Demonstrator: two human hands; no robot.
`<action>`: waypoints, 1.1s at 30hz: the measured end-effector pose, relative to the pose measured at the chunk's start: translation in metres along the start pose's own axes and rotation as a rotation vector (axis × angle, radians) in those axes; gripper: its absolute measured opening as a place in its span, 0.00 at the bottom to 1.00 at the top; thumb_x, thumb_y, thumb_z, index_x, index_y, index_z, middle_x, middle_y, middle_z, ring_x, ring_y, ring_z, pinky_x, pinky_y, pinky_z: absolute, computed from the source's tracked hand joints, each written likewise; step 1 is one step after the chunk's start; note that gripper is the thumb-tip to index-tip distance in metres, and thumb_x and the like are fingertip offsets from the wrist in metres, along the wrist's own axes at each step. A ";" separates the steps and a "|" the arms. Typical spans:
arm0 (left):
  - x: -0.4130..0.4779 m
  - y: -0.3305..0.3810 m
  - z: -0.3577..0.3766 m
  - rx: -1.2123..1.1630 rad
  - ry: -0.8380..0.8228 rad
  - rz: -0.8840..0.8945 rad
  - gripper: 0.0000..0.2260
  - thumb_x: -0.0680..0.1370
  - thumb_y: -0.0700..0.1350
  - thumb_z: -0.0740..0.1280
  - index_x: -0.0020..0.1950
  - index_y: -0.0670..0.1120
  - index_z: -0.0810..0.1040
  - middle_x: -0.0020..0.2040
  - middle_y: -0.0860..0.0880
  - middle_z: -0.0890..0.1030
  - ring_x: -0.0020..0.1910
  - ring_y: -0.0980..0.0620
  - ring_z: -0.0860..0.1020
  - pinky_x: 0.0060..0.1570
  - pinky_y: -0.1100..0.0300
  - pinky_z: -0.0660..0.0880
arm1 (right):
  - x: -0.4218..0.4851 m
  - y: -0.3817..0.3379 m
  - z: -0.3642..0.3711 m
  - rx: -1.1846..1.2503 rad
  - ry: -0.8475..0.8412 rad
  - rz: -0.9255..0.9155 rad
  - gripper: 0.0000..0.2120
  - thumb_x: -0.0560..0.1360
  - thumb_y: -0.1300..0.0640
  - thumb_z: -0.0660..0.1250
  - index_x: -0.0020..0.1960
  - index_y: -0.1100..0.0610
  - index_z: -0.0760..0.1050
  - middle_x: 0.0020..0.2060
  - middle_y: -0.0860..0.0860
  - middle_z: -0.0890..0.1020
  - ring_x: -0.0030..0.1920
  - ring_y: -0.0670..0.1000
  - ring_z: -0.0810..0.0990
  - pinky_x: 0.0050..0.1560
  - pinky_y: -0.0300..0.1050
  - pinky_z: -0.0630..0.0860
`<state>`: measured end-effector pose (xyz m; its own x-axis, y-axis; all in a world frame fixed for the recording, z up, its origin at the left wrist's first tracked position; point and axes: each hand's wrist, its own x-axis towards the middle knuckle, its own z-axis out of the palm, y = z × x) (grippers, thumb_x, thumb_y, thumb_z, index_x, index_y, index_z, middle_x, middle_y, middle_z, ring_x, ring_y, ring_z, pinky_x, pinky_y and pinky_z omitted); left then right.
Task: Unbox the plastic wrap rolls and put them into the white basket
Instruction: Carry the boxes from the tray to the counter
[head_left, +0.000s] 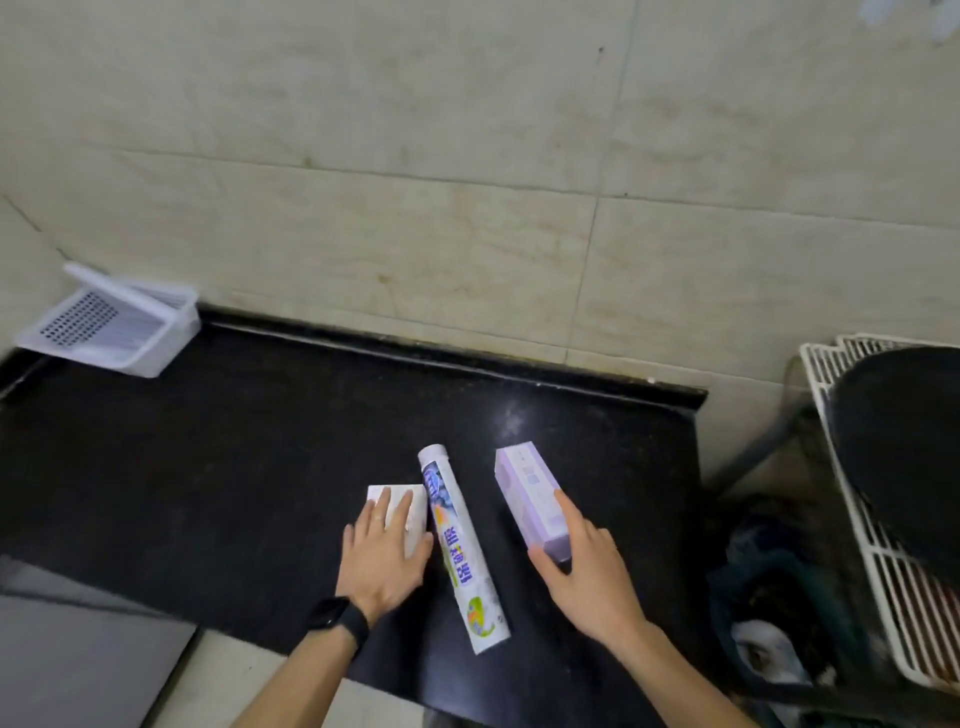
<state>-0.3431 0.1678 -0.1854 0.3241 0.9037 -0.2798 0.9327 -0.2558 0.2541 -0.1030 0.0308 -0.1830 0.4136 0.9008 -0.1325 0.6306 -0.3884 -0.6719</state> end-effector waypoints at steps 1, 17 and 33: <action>0.002 -0.010 0.005 0.022 -0.033 -0.014 0.31 0.80 0.63 0.55 0.81 0.54 0.53 0.82 0.47 0.51 0.80 0.44 0.51 0.76 0.46 0.53 | 0.001 0.000 0.015 -0.002 -0.026 0.032 0.39 0.76 0.40 0.66 0.80 0.44 0.50 0.69 0.48 0.74 0.63 0.52 0.71 0.62 0.46 0.73; 0.024 -0.052 0.040 -0.089 -0.118 0.019 0.39 0.75 0.65 0.59 0.81 0.56 0.46 0.81 0.48 0.41 0.77 0.41 0.56 0.75 0.48 0.58 | -0.006 -0.010 0.104 -0.052 -0.011 0.336 0.43 0.75 0.52 0.71 0.81 0.45 0.49 0.73 0.54 0.67 0.69 0.55 0.69 0.64 0.53 0.74; 0.004 0.040 0.032 -0.215 -0.120 0.048 0.35 0.77 0.54 0.64 0.80 0.52 0.51 0.80 0.45 0.52 0.74 0.45 0.63 0.61 0.50 0.75 | 0.011 -0.004 0.102 -0.106 -0.070 0.274 0.48 0.72 0.40 0.71 0.79 0.40 0.42 0.76 0.52 0.62 0.71 0.57 0.68 0.65 0.59 0.74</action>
<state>-0.2996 0.1505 -0.2061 0.3956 0.8419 -0.3671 0.8650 -0.2073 0.4569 -0.1680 0.0624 -0.2561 0.5340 0.7694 -0.3505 0.5683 -0.6335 -0.5250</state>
